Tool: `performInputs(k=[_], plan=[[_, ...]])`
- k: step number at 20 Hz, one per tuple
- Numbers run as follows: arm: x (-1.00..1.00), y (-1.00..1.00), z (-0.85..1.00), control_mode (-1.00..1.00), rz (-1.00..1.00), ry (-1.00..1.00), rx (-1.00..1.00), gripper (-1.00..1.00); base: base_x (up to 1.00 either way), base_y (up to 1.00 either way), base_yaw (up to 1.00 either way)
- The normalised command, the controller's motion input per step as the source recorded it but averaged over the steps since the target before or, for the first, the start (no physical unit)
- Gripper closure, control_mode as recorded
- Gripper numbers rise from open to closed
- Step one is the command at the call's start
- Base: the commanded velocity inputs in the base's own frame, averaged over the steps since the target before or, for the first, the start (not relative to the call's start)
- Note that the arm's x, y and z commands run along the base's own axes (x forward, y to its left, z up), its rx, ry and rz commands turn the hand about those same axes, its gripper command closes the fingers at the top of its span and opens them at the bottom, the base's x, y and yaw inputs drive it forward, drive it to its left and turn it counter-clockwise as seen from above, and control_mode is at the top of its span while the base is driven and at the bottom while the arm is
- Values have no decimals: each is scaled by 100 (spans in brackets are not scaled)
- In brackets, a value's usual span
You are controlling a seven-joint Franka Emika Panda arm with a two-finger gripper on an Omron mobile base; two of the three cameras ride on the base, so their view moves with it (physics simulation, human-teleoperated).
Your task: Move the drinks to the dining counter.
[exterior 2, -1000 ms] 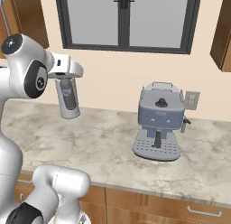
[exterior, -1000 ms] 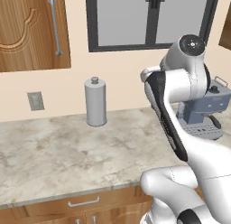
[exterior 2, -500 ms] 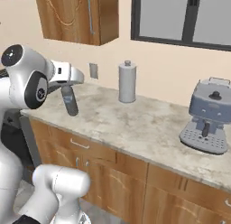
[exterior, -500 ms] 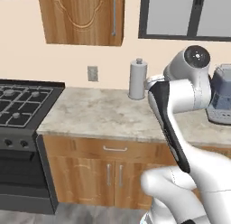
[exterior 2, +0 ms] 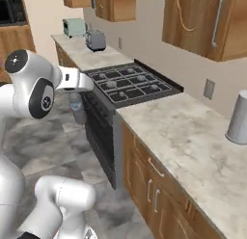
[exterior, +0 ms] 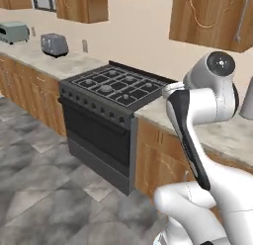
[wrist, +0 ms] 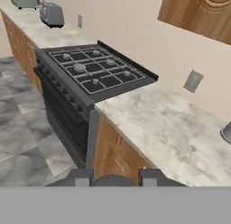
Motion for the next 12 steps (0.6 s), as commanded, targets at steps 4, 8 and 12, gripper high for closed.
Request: performInputs(k=[4,8,12], plan=[[0,0,0,100,0,0,0,100,0,0,100],[0,0,0,100,0,0,0,100,0,0,99],[0,0,0,100,0,0,0,100,0,0,98]])
